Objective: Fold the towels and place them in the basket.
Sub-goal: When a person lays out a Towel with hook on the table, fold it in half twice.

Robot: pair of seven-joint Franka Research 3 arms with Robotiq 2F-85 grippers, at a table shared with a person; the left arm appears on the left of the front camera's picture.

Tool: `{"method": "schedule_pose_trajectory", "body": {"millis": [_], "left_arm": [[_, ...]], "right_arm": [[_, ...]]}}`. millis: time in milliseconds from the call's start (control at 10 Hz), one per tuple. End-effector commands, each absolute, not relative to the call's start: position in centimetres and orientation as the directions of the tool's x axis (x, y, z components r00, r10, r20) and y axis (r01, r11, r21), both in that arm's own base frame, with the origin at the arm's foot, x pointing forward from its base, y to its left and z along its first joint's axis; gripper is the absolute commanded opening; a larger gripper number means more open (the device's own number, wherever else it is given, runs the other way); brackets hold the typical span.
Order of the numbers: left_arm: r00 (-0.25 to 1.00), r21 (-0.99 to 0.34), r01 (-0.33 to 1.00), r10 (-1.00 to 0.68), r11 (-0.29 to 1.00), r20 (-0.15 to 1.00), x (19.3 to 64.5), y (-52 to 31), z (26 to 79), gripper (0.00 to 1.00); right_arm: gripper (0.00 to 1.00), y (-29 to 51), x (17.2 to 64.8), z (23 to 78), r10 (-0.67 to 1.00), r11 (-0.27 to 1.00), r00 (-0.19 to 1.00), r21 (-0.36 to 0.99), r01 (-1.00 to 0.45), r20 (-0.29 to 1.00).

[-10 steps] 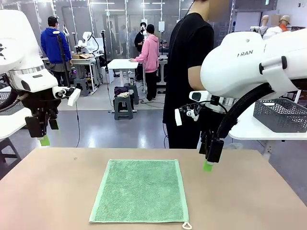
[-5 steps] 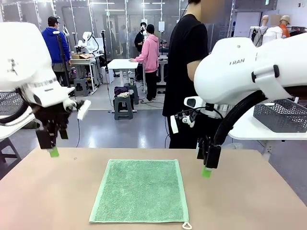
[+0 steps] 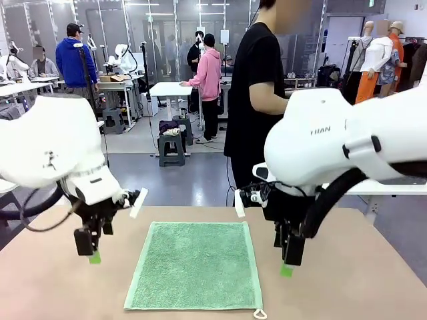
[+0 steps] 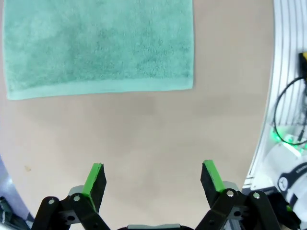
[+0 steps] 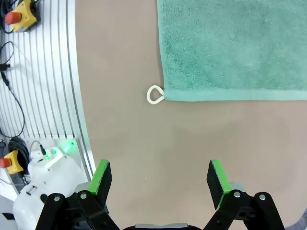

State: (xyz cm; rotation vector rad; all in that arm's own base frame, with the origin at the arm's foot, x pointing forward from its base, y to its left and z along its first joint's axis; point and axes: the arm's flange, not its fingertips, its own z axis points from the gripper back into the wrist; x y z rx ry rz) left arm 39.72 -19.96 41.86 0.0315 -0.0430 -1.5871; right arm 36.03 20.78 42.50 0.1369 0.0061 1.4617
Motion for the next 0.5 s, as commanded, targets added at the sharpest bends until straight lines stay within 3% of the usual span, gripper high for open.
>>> {"method": "schedule_pose_trajectory", "body": {"millis": [0,400], "left_arm": [[0.006,0.089,0.996,-1.000,0.006,0.002,40.0,-21.4,39.1,1.00],[0.028,0.119,0.992,-0.999,0.034,0.045,39.1,-23.5,35.4,1.00]], "right_arm": [[1.00,21.7,35.1,39.6,0.982,0.166,0.171,0.058,-0.984,0.086],[1.00,23.7,35.1,34.7,0.980,0.188,0.189,0.034,-0.982,0.055]]}}
